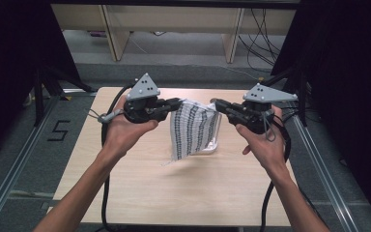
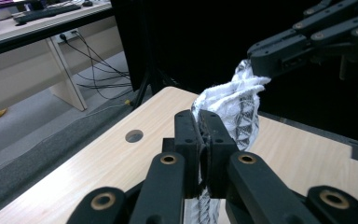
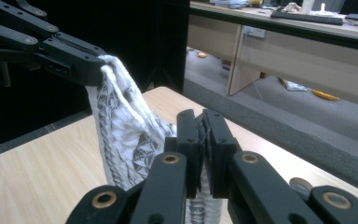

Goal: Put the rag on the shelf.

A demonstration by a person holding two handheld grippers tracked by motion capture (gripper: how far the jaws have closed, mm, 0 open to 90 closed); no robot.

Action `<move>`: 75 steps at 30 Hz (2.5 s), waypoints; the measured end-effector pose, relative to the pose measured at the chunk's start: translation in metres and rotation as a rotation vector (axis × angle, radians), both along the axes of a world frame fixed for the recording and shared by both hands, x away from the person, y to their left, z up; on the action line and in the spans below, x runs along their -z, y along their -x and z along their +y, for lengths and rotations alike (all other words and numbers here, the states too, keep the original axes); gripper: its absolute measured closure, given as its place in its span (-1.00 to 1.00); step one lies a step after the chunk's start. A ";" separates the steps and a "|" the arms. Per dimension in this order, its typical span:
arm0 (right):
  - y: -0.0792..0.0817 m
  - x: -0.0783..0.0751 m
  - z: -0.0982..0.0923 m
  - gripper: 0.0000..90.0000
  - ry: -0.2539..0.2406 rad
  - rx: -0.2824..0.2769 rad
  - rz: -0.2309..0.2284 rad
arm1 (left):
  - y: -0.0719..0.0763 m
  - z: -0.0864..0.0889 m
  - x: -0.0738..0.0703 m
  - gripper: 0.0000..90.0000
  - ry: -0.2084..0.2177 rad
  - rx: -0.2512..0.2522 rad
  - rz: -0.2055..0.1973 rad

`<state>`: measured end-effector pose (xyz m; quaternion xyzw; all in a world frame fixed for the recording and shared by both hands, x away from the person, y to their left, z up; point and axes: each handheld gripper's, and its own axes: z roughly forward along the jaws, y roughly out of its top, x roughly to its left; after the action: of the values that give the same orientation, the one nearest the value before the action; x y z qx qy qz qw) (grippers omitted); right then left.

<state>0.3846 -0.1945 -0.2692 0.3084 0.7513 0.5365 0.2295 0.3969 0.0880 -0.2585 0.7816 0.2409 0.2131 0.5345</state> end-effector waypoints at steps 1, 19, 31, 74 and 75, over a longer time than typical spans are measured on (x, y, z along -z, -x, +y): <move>-0.003 0.000 -0.001 0.93 0.006 0.009 -0.003 | -0.004 -0.001 -0.001 0.92 -0.003 -0.004 -0.001; -0.056 -0.016 0.002 0.93 -0.025 0.062 0.004 | -0.060 -0.007 -0.013 0.91 0.064 -0.107 0.044; -0.093 -0.016 0.010 0.92 -0.065 0.107 0.073 | -0.097 -0.010 -0.005 0.90 0.105 -0.185 0.063; -0.170 0.065 0.005 0.61 0.039 0.279 0.331 | -0.158 -0.016 0.086 0.12 0.052 -0.279 0.340; -0.169 0.065 0.004 0.60 0.041 0.279 0.326 | -0.157 -0.015 0.086 0.12 0.048 -0.273 0.342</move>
<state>0.5539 -0.1901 -0.3337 0.4875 0.7392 0.4270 0.1833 0.5539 0.0730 -0.3441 0.7535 0.4366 0.1419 0.4706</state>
